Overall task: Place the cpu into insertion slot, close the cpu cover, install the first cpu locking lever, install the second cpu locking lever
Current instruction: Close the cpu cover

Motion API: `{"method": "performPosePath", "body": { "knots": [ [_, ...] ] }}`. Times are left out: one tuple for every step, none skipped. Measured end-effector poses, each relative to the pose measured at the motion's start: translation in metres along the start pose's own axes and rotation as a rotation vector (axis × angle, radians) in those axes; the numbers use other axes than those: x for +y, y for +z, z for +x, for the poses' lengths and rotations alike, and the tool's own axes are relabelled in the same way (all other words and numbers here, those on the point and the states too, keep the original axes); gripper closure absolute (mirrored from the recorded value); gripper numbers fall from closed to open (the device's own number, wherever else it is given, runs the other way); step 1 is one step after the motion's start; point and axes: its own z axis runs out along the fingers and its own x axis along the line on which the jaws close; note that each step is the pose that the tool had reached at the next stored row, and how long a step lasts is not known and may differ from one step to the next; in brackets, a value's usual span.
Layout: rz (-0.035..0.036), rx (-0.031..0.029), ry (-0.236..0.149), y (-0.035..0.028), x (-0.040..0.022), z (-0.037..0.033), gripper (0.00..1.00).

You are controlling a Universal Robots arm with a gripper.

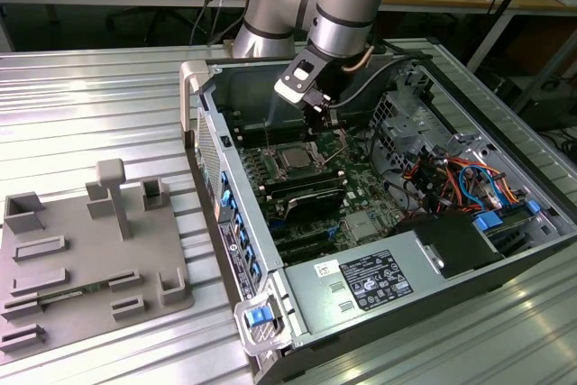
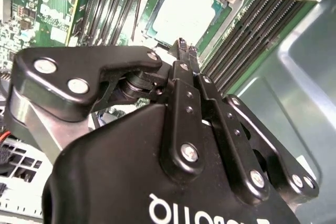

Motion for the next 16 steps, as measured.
{"method": "performPosePath", "body": {
  "knots": [
    [0.0001, -0.0001, 0.000, -0.0036, 0.0001, -0.0001, 0.89],
    [0.0000, 0.0000, -0.001, -0.0086, 0.0005, -0.0002, 0.89],
    [0.0000, 0.0001, -0.001, -0.0122, 0.0011, -0.0002, 0.89],
    [-0.0001, 0.0001, -0.002, -0.0139, 0.0022, -0.0002, 0.89],
    [0.0000, 0.0001, -0.002, -0.0145, 0.0036, -0.0001, 0.89],
    [0.0000, 0.0002, -0.002, -0.0145, 0.0068, 0.0001, 0.89],
    [0.0000, 0.0001, -0.003, -0.0144, 0.0106, 0.0002, 0.89],
    [-0.0001, 0.0001, -0.003, -0.0143, 0.0133, 0.0004, 0.89],
    [0.0000, 0.0000, -0.002, -0.0142, 0.0163, 0.0006, 0.89],
    [0.0000, 0.0001, -0.002, -0.0141, 0.0198, 0.0008, 0.89],
    [0.0002, 0.0002, -0.003, -0.0139, 0.0233, 0.0009, 0.89],
    [0.0006, 0.0001, -0.003, -0.0138, 0.0266, 0.0011, 0.89],
    [0.0007, 0.0001, -0.002, -0.0136, 0.0290, 0.0013, 0.89],
    [0.0008, 0.0001, -0.003, -0.0135, 0.0316, 0.0014, 0.89],
    [0.0010, 0.0000, -0.003, -0.0134, 0.0343, 0.0015, 0.89],
    [0.0010, 0.0000, -0.003, -0.0134, 0.0345, 0.0015, 0.89]
  ]
}}
